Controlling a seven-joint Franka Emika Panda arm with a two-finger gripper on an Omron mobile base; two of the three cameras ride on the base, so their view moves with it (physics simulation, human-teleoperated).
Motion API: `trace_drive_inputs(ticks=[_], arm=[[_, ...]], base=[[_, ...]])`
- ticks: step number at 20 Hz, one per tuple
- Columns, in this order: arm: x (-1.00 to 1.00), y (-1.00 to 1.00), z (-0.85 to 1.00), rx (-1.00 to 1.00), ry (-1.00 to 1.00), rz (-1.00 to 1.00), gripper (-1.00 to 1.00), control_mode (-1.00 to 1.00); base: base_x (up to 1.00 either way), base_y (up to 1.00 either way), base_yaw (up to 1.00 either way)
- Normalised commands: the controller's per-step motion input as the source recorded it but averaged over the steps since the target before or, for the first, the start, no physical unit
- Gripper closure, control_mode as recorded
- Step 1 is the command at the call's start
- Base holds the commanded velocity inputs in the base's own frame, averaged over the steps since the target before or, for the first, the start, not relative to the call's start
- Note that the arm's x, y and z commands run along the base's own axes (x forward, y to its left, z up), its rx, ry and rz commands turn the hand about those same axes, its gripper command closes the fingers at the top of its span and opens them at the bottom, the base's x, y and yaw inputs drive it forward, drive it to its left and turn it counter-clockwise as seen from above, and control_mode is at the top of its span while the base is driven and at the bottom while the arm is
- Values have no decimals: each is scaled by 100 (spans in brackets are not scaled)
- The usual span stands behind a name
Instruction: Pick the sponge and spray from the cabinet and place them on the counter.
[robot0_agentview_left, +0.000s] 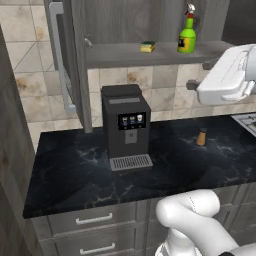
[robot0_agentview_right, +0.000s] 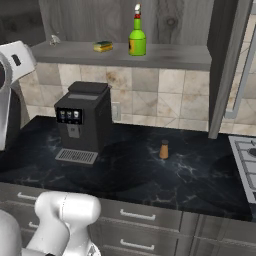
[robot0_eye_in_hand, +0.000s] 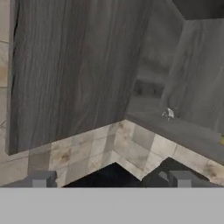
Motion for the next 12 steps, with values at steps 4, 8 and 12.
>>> trace_drive_inputs(ticks=[4, 8, 12], arm=[[0, -53, 3, -3, -3, -33, -100, -100], [0, -55, 12, 0, 0, -26, -100, -100], [0, -28, 3, 1, -2, -11, -100, -100]], base=[[0, 0, 0], [0, 0, 0], [0, 0, 0]])
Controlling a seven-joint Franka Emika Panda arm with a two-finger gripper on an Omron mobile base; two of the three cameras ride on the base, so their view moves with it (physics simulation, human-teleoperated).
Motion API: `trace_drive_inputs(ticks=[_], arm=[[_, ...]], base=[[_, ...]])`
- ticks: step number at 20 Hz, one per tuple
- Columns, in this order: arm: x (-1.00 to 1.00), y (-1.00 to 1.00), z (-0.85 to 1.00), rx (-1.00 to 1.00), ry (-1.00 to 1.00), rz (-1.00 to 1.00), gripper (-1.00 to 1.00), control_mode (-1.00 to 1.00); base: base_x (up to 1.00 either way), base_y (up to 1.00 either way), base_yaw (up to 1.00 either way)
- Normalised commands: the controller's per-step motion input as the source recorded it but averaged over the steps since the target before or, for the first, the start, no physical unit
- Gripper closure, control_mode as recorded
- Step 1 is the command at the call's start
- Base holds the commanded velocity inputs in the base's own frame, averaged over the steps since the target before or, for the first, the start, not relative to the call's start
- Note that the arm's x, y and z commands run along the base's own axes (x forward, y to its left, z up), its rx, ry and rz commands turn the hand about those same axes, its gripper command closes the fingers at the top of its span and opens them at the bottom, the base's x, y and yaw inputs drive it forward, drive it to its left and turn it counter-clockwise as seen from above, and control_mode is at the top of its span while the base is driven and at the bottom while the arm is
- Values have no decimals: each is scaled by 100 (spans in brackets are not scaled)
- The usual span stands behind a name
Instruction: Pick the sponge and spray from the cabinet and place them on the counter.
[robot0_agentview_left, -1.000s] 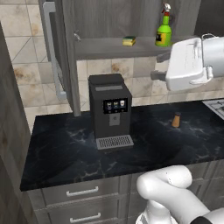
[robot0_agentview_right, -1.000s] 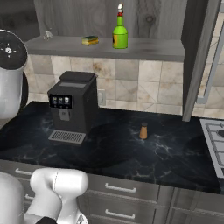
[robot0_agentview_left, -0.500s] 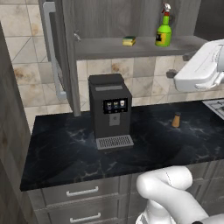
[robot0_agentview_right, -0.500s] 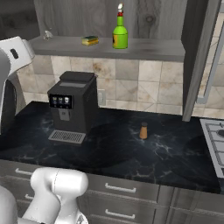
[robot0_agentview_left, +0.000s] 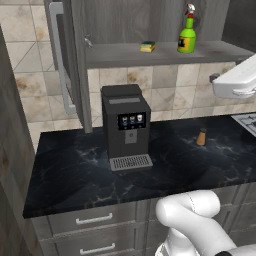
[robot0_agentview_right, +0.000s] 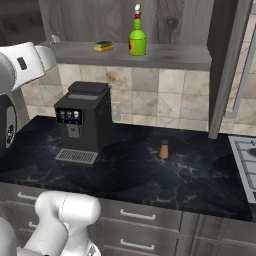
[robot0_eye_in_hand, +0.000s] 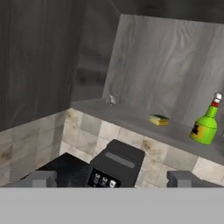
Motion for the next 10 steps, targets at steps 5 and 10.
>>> trace_drive_inputs(ticks=[5, 10], arm=[[0, -32, 1, 0, -5, -12, -100, -100], [4, -43, 15, 0, 0, -24, -100, -100]], base=[[0, 0, 0], [0, 0, 0]])
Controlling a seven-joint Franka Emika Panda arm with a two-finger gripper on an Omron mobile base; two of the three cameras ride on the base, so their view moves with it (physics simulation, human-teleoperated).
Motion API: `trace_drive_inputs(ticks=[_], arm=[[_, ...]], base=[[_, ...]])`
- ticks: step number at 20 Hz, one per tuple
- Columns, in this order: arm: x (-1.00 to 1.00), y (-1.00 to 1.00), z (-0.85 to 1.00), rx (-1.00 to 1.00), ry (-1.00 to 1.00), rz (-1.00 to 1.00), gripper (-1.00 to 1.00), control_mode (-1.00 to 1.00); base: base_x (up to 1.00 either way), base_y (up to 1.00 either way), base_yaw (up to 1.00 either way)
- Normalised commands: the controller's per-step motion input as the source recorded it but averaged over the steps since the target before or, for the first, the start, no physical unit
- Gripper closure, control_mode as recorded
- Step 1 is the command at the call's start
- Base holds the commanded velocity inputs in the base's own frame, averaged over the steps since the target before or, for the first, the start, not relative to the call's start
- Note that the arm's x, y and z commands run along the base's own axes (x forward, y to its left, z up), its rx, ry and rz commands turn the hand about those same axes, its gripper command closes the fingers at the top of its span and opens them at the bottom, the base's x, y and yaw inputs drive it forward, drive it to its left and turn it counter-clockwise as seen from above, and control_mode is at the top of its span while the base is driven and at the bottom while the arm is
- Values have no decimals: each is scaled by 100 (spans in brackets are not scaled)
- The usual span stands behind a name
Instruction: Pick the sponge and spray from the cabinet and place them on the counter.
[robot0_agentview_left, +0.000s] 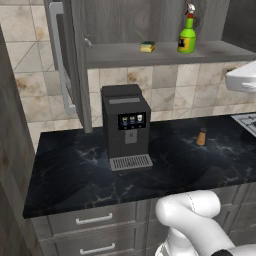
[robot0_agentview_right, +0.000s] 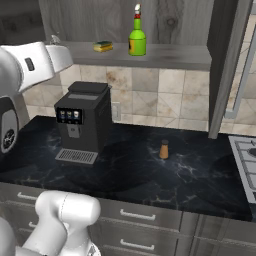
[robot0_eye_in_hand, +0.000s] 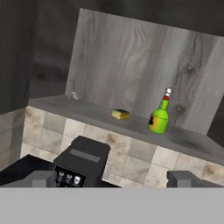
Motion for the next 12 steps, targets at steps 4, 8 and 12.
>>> trace_drive_inputs(ticks=[4, 8, 12], arm=[[6, -20, 12, 0, -12, -28, -100, -100], [0, -8, 0, 0, -31, -25, -100, -100], [0, -20, -4, 3, -22, -16, -100, -100]], base=[[0, 0, 0], [0, 0, 0], [0, 0, 0]])
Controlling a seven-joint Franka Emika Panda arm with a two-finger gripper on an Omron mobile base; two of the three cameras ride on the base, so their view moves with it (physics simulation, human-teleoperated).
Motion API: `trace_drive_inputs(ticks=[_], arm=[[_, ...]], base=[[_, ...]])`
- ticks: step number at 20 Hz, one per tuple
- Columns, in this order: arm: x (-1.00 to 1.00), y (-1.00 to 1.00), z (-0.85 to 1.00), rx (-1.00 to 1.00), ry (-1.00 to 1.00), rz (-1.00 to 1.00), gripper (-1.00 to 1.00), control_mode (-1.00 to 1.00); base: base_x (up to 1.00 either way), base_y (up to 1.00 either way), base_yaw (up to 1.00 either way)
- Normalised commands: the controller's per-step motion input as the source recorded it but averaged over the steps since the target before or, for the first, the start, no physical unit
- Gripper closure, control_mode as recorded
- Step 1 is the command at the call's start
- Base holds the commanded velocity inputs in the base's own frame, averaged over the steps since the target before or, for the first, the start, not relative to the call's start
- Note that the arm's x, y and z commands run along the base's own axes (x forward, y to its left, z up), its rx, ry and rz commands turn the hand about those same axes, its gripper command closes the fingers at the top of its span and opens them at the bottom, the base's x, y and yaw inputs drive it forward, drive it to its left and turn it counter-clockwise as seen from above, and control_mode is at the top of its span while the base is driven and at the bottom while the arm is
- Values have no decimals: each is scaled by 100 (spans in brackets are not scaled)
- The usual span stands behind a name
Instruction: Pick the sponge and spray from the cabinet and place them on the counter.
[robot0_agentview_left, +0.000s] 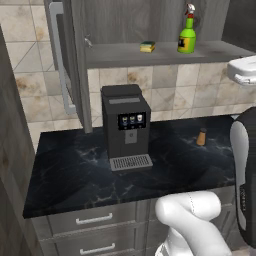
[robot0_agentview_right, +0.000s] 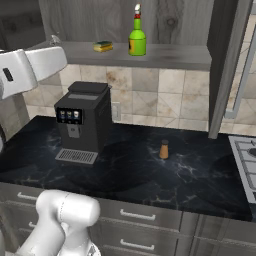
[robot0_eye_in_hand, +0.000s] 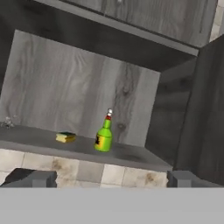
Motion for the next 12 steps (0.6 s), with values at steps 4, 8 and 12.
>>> trace_drive_inputs(ticks=[4, 8, 12], arm=[[11, -25, 0, 8, -10, -7, -100, -100], [21, -12, 0, 11, -5, -1, -100, -100], [34, -7, 0, 17, 1, 0, -100, -100]], base=[[0, 0, 0], [0, 0, 0], [0, 0, 0]])
